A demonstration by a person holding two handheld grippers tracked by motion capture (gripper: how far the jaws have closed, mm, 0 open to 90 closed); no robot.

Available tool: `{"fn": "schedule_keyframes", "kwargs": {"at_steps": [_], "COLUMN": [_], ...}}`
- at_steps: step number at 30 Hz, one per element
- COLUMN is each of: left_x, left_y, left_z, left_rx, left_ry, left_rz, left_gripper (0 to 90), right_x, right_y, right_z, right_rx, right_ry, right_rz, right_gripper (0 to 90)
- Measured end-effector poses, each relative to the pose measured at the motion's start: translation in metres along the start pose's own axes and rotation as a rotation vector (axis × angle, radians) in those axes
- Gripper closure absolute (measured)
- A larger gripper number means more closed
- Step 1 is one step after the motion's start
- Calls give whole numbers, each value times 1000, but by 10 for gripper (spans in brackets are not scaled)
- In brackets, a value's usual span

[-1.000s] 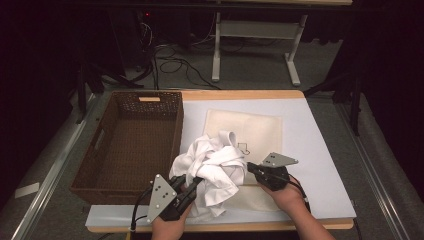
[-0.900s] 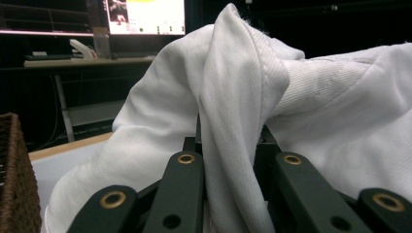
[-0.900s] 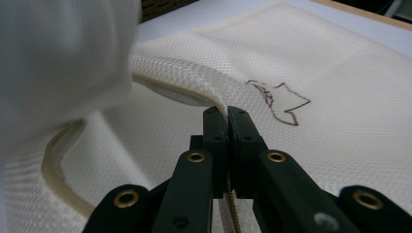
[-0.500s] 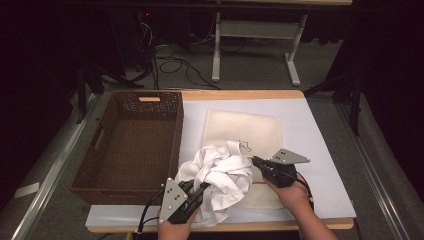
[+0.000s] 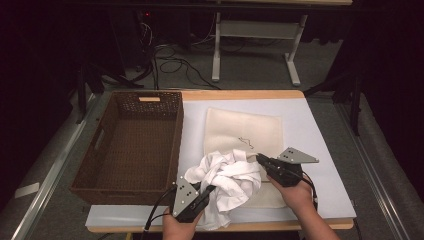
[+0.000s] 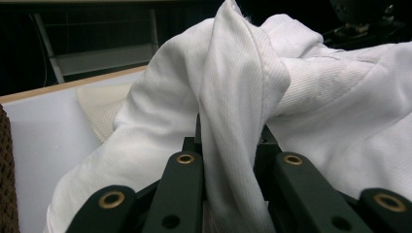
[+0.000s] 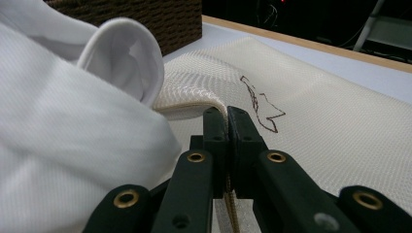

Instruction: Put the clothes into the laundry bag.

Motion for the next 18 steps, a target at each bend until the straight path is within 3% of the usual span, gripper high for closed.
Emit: {"fn": "schedule_keyframes", "kwargs": {"at_steps": [11, 15, 18], "left_x": [-27, -23, -8], "left_y": [19, 29, 36], "left_z": [-8, -10, -8], "left_rx": [0, 7, 17], "left_ry": [-26, -48, -75], "left_rz": [130, 125, 85], "left_gripper": [796, 796, 796], "right_x": [9, 9, 9], "right_y": [-9, -9, -9], "right_z": [-3, -1, 0], "right_rx": [-4, 2, 6], "right_ry": [6, 8, 10], "right_rz": [-48, -48, -52], "right_gripper": [887, 886, 887]}}
Point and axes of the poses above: each handheld gripper's, and its own axes: y roughly forward along the jaws, x roughly out of its top, z roughly to its left, the point moved 10 cm from there along y, roughly forward along the jaws, and after that the axes turned 12 degrees about -y, right-handed, at the moved point
